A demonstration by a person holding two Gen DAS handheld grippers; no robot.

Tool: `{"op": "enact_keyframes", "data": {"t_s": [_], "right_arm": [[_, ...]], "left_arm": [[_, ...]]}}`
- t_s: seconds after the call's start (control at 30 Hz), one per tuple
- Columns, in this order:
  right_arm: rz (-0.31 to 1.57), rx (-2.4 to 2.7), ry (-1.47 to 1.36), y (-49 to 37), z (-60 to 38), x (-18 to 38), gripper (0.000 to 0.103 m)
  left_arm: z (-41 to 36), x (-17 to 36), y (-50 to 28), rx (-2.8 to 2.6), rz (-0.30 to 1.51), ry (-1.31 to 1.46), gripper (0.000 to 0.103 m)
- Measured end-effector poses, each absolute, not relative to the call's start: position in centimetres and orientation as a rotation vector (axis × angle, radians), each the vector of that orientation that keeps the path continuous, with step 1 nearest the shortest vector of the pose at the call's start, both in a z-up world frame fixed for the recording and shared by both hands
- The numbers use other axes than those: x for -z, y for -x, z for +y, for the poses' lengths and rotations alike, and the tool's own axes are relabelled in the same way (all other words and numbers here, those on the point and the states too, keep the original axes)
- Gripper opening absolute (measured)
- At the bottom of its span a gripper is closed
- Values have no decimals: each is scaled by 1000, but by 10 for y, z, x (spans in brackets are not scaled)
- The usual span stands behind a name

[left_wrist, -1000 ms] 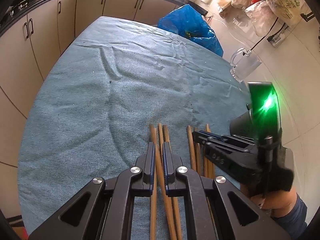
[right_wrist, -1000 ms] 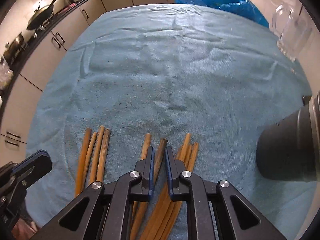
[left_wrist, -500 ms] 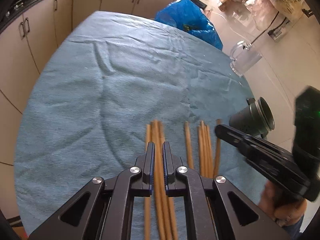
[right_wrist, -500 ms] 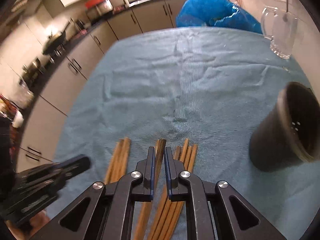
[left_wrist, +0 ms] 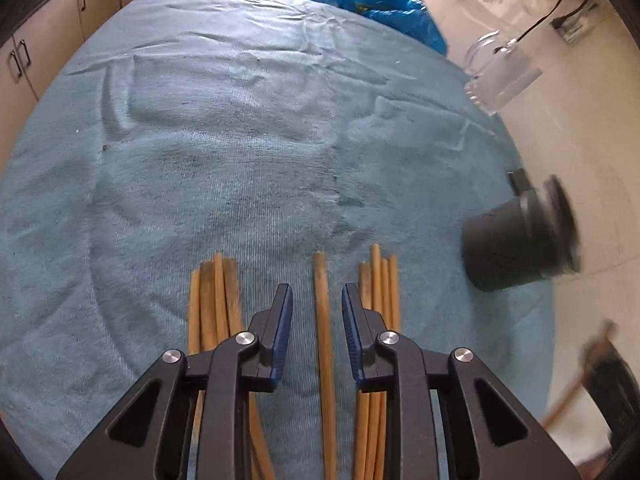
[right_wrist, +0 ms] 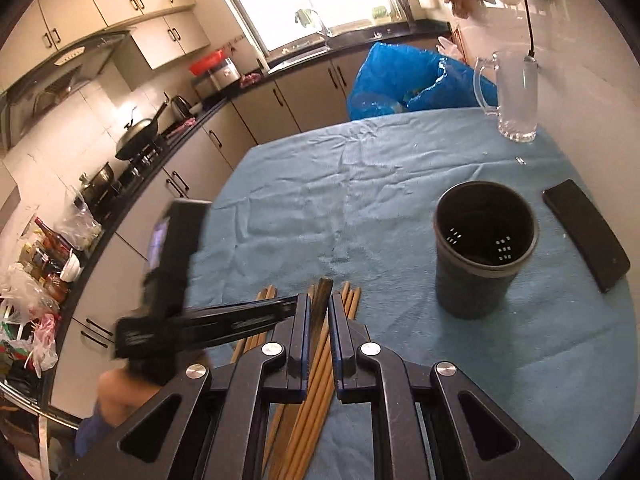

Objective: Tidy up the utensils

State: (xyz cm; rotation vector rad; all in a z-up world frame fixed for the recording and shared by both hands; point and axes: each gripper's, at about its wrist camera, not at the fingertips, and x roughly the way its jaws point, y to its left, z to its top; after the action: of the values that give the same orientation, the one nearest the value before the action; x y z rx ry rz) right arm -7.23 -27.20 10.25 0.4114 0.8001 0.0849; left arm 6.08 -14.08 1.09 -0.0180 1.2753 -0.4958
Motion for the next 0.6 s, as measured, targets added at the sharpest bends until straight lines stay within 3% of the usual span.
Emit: {"op": "enact_keyframes", "data": {"t_s": [0.1, 0.13, 0.17, 0.37, 0.6], "right_arm": [[781, -92, -419, 82, -277, -107, 9], [777, -94, -422, 84, -278, -108, 9], [771, -95, -425, 86, -279, -108, 9], [701, -92, -425, 107, -291, -123, 9], [553, -65, -385, 142, -302, -147, 8]], "left_arm": [[-150, -10, -63, 467, 1254, -18, 21], [-153, -10, -63, 449, 1249, -30, 11], [-154, -9, -64, 442, 1249, -34, 7], [-141, -28, -50, 443, 1176, 7, 6], [-106, -110, 4, 442, 863, 67, 6]]}}
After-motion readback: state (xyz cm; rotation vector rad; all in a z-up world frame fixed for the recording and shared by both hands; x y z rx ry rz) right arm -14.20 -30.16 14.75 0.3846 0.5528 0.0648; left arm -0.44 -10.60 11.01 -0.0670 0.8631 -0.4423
